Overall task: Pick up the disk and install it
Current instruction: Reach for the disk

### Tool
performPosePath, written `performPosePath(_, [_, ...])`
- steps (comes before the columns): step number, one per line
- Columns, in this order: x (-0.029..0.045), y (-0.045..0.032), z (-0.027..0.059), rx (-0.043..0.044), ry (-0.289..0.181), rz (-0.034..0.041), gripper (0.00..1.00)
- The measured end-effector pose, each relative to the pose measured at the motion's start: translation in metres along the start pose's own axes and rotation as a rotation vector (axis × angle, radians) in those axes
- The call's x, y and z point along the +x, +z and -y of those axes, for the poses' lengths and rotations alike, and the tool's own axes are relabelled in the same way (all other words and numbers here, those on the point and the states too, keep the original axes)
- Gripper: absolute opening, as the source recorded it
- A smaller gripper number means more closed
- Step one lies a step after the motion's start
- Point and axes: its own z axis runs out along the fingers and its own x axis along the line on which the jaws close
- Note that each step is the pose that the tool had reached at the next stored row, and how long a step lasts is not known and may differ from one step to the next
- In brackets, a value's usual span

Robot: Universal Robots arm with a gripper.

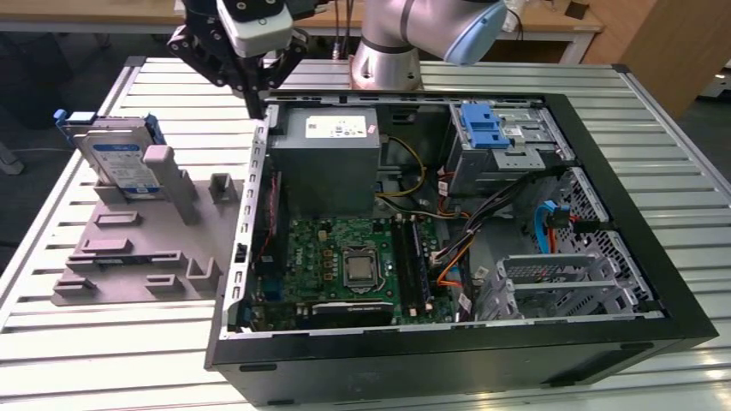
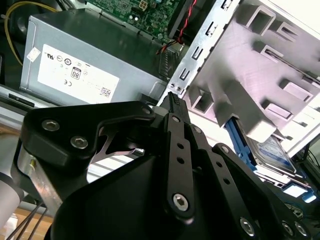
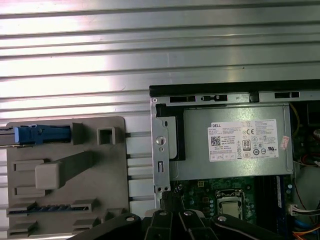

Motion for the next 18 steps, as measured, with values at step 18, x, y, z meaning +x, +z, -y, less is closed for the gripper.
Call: performPosePath(18, [0.0263,0.0000,-0.0119,-0.0001,0.000,0.0001,0.11])
